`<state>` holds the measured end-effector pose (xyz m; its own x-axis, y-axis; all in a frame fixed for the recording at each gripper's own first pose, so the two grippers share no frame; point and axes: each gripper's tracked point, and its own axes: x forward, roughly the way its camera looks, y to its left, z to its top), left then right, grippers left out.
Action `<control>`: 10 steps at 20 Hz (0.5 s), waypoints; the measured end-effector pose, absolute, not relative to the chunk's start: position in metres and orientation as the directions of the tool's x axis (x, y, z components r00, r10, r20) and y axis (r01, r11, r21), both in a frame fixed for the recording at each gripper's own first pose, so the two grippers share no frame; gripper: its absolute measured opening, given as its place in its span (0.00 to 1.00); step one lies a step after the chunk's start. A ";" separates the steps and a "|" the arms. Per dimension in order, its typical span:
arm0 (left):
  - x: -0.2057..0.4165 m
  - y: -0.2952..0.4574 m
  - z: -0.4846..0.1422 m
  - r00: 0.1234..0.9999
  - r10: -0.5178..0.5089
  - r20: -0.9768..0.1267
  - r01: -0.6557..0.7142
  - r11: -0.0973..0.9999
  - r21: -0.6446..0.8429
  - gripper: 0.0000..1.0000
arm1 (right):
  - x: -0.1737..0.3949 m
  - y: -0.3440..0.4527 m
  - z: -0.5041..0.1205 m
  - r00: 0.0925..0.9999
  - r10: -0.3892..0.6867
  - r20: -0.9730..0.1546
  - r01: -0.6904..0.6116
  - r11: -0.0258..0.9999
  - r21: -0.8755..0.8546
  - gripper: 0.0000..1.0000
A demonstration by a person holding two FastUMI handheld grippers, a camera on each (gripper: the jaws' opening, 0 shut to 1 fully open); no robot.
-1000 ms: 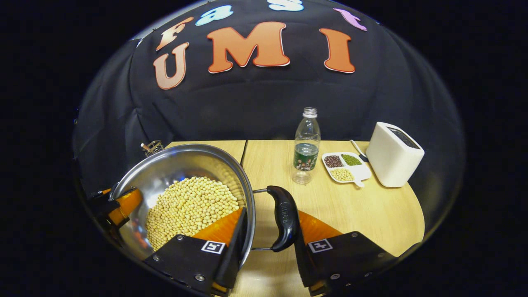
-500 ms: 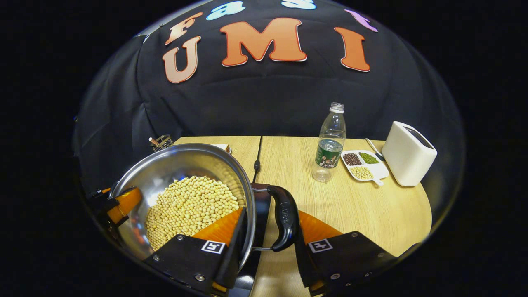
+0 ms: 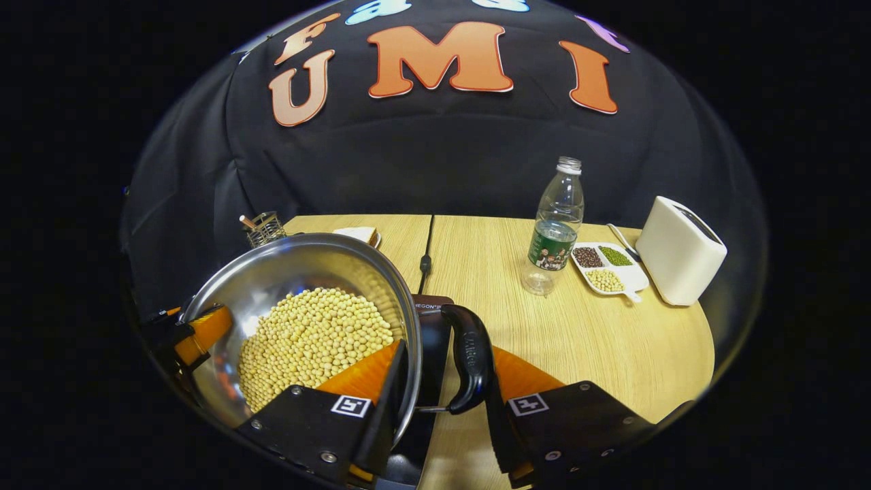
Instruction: First push the handle of the pot to place it horizontally, then grasp the pot with both hands and set it on the induction cooktop.
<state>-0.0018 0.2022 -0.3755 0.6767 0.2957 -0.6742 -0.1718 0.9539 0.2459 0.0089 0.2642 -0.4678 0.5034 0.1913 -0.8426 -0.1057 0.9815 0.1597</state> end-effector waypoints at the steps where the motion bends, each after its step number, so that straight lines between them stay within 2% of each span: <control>1: -0.002 0.202 -0.377 0.675 0.295 -0.676 -0.169 0.954 0.247 0.75 | 0.009 0.263 -0.469 0.502 0.192 -0.843 -0.105 0.981 0.161 0.59; 2: -0.002 0.202 -0.378 0.675 0.294 -0.676 -0.169 0.955 0.246 0.77 | 0.008 0.263 -0.471 0.501 0.193 -0.844 -0.102 0.981 0.164 0.59; 5: -0.003 0.202 -0.385 0.671 0.290 -0.682 -0.176 0.956 0.233 0.77 | 0.009 0.263 -0.474 0.508 0.188 -0.841 -0.109 0.982 0.154 0.59; 6: -0.004 0.203 -0.388 0.669 0.287 -0.686 -0.180 0.958 0.225 0.75 | 0.008 0.263 -0.475 0.508 0.186 -0.841 -0.110 0.982 0.151 0.59; 7: -0.005 0.203 -0.391 0.664 0.285 -0.692 -0.179 0.958 0.223 0.77 | 0.008 0.262 -0.476 0.506 0.185 -0.842 -0.113 0.982 0.148 0.59; 9: -0.008 0.203 -0.392 0.660 0.281 -0.696 -0.177 0.959 0.219 0.75 | 0.005 0.262 -0.479 0.504 0.188 -0.843 -0.110 0.982 0.153 0.59; 10: -0.005 0.204 -0.391 0.669 0.279 -0.689 -0.176 0.960 0.218 0.78 | 0.006 0.263 -0.479 0.504 0.192 -0.842 -0.107 0.981 0.160 0.59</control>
